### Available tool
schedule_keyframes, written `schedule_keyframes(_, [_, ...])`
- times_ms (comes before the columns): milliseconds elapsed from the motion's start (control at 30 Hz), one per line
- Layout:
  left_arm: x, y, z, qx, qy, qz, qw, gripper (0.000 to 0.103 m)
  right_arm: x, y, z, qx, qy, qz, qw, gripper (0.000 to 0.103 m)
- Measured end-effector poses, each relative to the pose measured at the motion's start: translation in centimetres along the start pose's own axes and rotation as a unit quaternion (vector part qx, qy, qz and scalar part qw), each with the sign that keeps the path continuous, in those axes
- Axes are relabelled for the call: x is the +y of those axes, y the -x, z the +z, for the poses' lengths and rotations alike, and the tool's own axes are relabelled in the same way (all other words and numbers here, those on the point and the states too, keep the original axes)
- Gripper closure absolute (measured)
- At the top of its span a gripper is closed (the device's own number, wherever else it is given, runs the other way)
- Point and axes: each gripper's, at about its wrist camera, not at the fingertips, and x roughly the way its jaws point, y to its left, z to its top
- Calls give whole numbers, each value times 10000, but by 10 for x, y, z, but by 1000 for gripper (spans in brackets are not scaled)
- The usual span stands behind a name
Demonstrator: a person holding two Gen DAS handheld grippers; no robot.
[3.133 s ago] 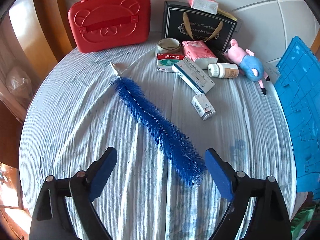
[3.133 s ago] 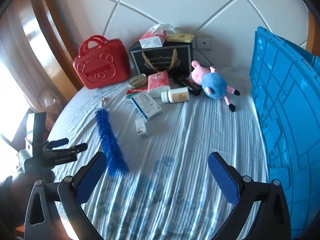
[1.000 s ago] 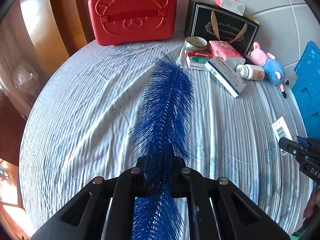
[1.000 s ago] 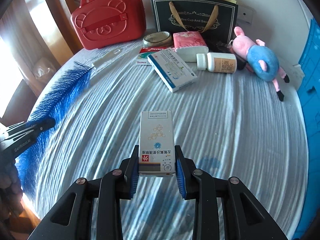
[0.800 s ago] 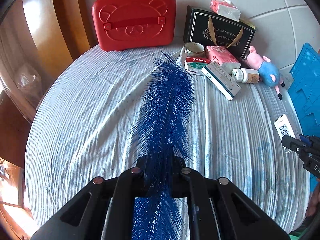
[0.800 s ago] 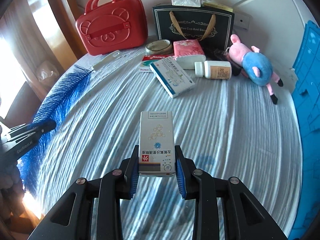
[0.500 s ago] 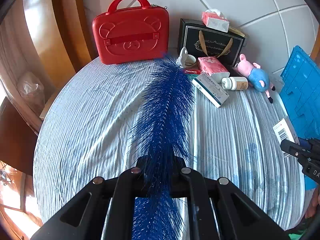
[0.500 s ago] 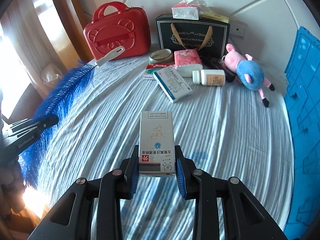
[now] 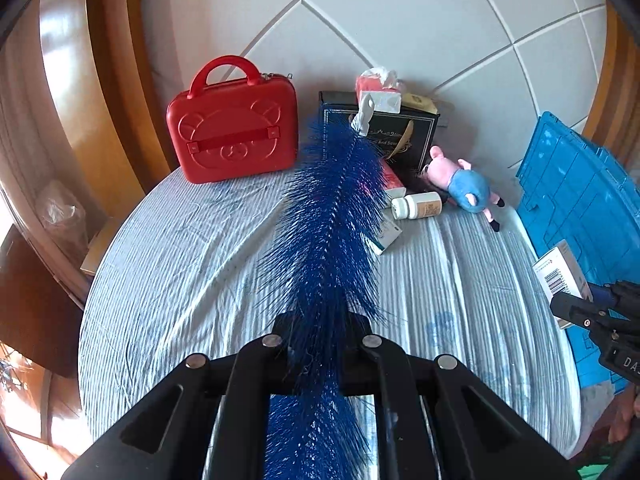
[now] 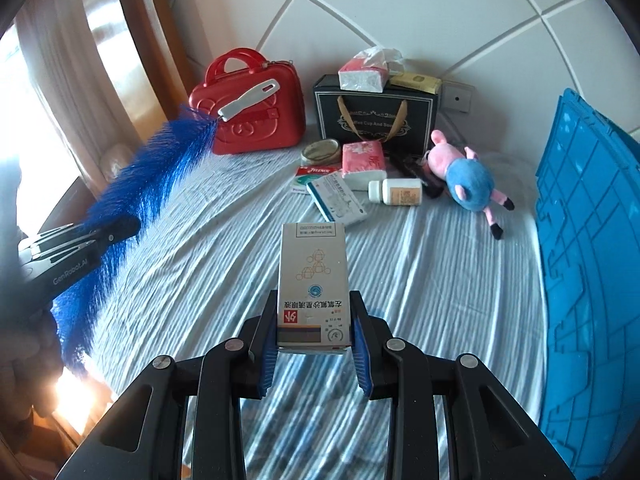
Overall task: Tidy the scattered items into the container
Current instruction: 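Lift the blue brush and white box and carry both over the blue crate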
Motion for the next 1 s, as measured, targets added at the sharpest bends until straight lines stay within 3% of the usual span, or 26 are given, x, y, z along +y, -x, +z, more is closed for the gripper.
schedule_keyframes(500, [-112,60,53,-566,-517,-422,9962,94,-66,98,13,-562,-100,-163,9982,72])
schedule_keyframes(1000, [-260,86,101,-854,-1040,-1272,9827,94,-174,181,6,-990,-569,-605,9916,72])
